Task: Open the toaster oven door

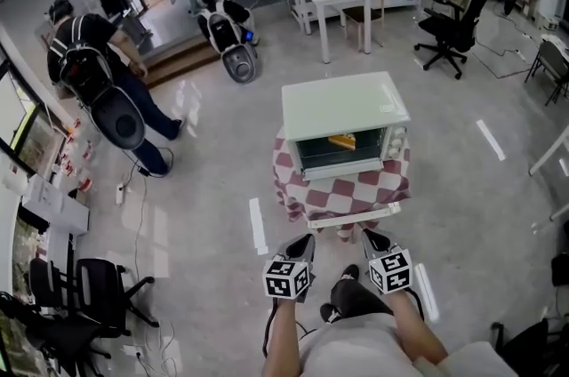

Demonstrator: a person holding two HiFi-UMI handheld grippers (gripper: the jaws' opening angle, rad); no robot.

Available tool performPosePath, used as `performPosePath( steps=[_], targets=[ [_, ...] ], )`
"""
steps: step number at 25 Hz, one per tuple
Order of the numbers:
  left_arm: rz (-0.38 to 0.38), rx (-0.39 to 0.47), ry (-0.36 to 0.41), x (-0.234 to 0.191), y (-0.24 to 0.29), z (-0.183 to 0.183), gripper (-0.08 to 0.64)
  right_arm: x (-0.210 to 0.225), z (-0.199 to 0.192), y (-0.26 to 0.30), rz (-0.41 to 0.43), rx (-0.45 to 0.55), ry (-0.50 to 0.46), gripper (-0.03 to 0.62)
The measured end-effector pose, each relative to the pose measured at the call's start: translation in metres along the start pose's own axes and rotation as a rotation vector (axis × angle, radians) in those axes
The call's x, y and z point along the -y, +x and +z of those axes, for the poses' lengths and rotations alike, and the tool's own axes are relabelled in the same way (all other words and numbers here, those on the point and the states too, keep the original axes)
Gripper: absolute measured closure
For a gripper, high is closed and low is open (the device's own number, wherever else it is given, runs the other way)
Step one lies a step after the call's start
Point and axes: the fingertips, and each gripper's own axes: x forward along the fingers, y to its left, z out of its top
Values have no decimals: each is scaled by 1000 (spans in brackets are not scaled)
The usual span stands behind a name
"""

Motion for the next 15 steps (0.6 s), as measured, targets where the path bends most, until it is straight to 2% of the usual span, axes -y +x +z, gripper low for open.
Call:
performPosePath(
  steps=[7, 15],
  targets=[
    [-6, -5, 1, 3, 0, -2, 554, 0, -3, -1, -4, -5, 3, 589],
    [-5, -12, 1, 6, 3, -10, 554, -2, -3, 0, -7, -8, -58, 589]
  ],
)
